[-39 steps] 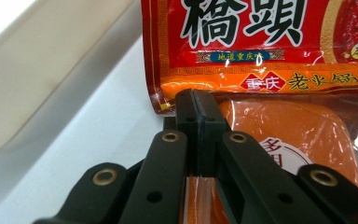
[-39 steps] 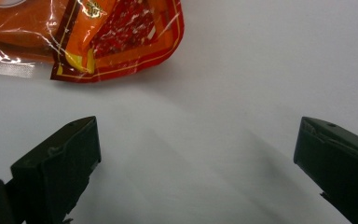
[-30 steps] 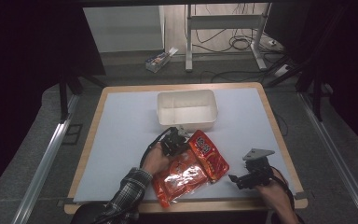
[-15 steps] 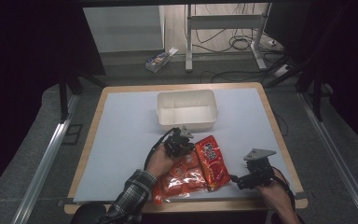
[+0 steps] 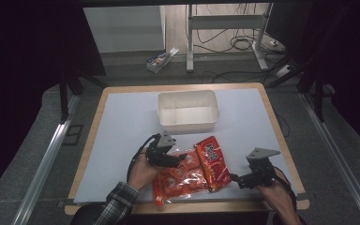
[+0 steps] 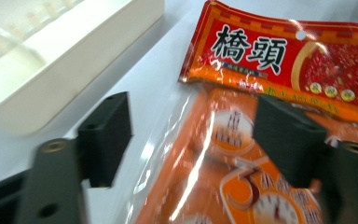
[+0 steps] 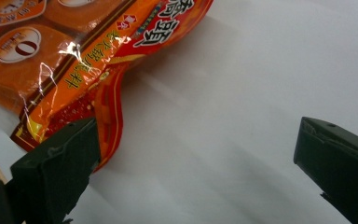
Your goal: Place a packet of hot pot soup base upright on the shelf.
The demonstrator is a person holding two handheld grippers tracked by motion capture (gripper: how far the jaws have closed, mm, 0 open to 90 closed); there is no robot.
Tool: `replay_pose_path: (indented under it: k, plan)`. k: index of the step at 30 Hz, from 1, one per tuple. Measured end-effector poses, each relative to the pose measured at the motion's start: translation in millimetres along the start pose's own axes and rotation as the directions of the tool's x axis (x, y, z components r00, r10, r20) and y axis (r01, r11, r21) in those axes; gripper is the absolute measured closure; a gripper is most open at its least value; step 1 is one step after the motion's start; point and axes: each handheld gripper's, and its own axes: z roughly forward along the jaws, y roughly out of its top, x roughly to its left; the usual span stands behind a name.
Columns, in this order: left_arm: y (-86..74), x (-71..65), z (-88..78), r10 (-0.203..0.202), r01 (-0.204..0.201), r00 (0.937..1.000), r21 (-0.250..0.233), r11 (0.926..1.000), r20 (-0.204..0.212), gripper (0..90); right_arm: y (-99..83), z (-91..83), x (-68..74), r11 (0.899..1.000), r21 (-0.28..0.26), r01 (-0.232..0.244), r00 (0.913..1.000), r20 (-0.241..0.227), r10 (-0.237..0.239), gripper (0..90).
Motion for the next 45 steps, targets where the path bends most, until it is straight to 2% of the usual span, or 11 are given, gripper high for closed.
replay_pose_path:
  k: [4,10,17,20,26,28,30,33,38,43,45]
  plan:
    - [-13.2,-1.5,-17.2,-0.008,0.008,1.0000,-0.002,1.0000,-0.002,16.1,2.9,0.0,2.0,1.000,-0.021,-0.005,0.9999,-0.011,0.005,0.4]
    - [-42.9,-3.6,-43.7,-0.010,0.012,0.9976,0.024,0.9997,-0.068,4.2,5.1,3.0,5.8,0.999,-0.046,-0.021,0.9993,-0.033,0.019,0.4]
    - [-75.2,-5.5,-66.9,-0.028,0.032,0.9922,0.035,0.9989,-0.121,2.4,11.9,11.0,9.5,0.999,-0.040,0.005,0.9981,-0.062,-0.007,0.0]
    - [-81.2,-7.7,-72.4,-0.019,0.025,0.9892,0.040,0.9989,-0.145,2.0,16.3,15.7,11.0,1.000,-0.023,0.010,0.9977,-0.067,-0.012,0.0]
    - [-90.3,-6.3,-75.8,0.021,-0.004,0.9789,0.084,0.9964,-0.203,1.8,26.8,31.4,17.5,0.999,0.016,-0.031,0.9949,-0.096,0.033,0.1]
    - [-92.5,-2.8,-77.3,0.018,0.002,0.9759,0.089,0.9960,-0.218,1.8,28.5,37.7,19.4,0.999,0.038,-0.027,0.9938,-0.107,0.031,0.3]
    - [-93.4,-0.1,-79.6,-0.002,0.018,0.9773,0.074,0.9971,-0.212,1.8,29.9,42.5,21.3,0.998,0.062,-0.016,0.9938,-0.108,0.023,2.0]
    - [-94.0,1.5,-81.3,-0.009,0.024,0.9772,0.065,0.9976,-0.212,1.9,34.2,47.7,22.5,0.995,0.091,-0.033,0.9928,-0.112,0.043,12.7]
    - [-93.0,-1.0,-80.8,0.020,-0.004,0.9739,0.071,0.9974,-0.226,2.1,45.4,59.3,24.9,0.994,0.089,-0.063,0.9891,-0.128,0.074,32.6]
    - [-93.3,-0.1,-82.2,0.038,-0.019,0.9698,0.081,0.9965,-0.241,2.3,51.6,70.0,27.5,0.995,0.096,-0.009,0.9858,-0.166,0.025,56.3]
    - [-94.0,1.0,-82.2,0.036,-0.016,0.9692,0.083,0.9964,-0.244,2.3,55.0,70.6,28.4,0.995,0.096,0.014,0.9868,-0.162,0.002,72.2]
